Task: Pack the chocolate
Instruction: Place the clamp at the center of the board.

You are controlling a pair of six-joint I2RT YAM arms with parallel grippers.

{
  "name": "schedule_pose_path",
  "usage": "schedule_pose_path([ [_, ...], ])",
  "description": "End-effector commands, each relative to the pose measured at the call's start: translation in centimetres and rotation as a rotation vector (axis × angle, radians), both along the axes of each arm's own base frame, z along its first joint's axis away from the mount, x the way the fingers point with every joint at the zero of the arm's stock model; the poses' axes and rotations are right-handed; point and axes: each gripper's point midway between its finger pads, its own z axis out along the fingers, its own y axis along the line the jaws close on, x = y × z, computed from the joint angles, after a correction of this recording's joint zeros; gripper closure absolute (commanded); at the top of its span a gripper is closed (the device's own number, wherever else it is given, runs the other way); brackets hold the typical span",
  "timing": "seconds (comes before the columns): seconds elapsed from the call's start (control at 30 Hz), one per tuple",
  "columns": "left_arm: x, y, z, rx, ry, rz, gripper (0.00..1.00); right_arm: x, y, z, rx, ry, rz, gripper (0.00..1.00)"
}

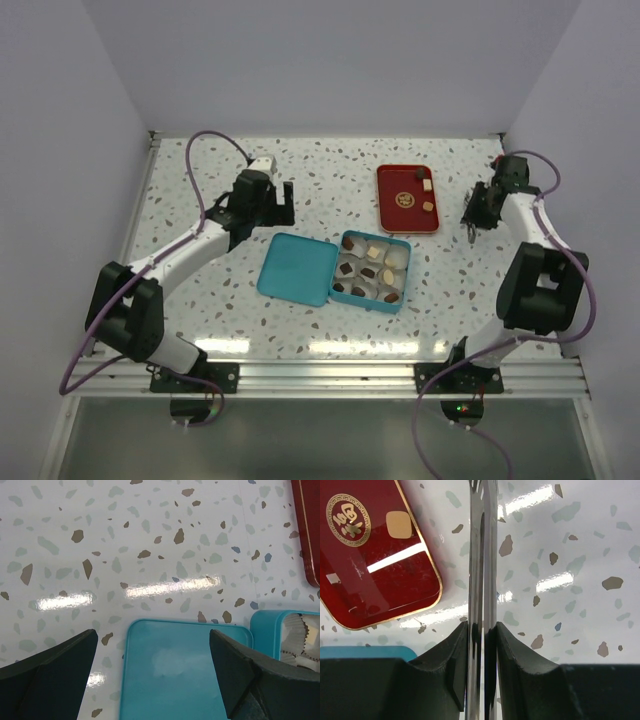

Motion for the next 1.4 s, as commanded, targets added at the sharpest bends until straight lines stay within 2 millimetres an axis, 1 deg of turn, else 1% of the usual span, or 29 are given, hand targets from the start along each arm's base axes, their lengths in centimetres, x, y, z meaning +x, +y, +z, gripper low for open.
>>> schedule_pose_path([
  [0.0,0.7,-0.1,0.6,0.001,-0.044,-0.023,0.0,0.8,-0.4,-0.5,-0.009,-0.022,0.008,0.71],
  [0.13,0.7,0.0,0.4,0.003,-0.041,-0.02,0.0,1.0,-0.7,-2.2,-0.012,0.036,0.014,0.68],
  [0.17,0.6,0.0,0.1,0.005,-0.036,-0.023,0.0,0.9,-0.7,-3.1,-0.007,0.063,0.015,0.68],
  [0.27,0.5,0.1,0.1,0.004,-0.036,-0.02,0.0,1.0,-0.9,-4.3,-0.008,0.086,0.008,0.67],
  [0.33,0.5,0.2,0.0,0.009,-0.034,-0.015,0.0,1.4,-1.4,-4.6,-0.028,0.099,0.004,0.65],
  [0.4,0.5,0.3,-0.1,0.012,-0.034,-0.011,0.0,1.2,-1.4,-5.8,-0.025,0.143,0.009,0.64],
  [0.47,0.5,0.4,0.0,0.012,-0.036,-0.008,0.0,1.6,-1.5,-6.1,-0.019,0.139,0.007,0.64],
  [0.5,0.5,0.4,0.0,0.013,-0.036,-0.006,0.0,1.5,-1.4,-6.7,-0.014,0.15,0.008,0.64],
  [0.7,0.5,0.6,0.0,0.02,-0.036,0.002,0.0,2.4,-2.3,-7.2,-0.048,0.165,0.003,0.58],
  [0.83,0.6,0.8,-0.1,0.028,-0.035,0.01,0.0,3.3,-2.9,-7.6,-0.068,0.169,0.0,0.51],
  [0.9,0.6,0.8,0.1,0.026,-0.037,0.012,0.0,3.5,-3.1,-7.8,-0.08,0.176,-0.002,0.48],
  [1.0,0.7,0.9,0.0,0.029,-0.037,0.015,0.0,3.8,-3.5,-8.0,-0.09,0.182,-0.005,0.38],
  [1.03,0.7,1.0,0.1,0.029,-0.037,0.018,0.0,3.8,-3.4,-8.1,-0.09,0.184,-0.005,0.31],
  [1.07,0.7,1.0,0.1,0.032,-0.038,0.018,0.0,3.9,-3.5,-8.1,-0.091,0.178,-0.005,0.3],
  [1.17,0.7,1.2,0.1,0.036,-0.039,0.02,0.0,3.9,-3.5,-8.1,-0.088,0.174,-0.009,0.2],
  [1.2,0.7,1.3,0.1,0.037,-0.041,0.022,0.0,3.9,-3.5,-7.9,-0.091,0.17,-0.01,0.17],
  [1.23,0.6,1.3,0.3,0.035,-0.045,0.02,0.0,3.9,-3.5,-7.7,-0.093,0.167,-0.013,0.1],
  [1.3,0.5,1.5,0.1,0.039,-0.044,0.021,0.0,3.8,-3.8,-7.0,-0.108,0.157,-0.02,0.05],
  [1.37,0.4,1.6,0.1,0.036,-0.048,0.019,0.0,3.7,-3.9,-6.2,-0.116,0.147,-0.031,0.04],
])
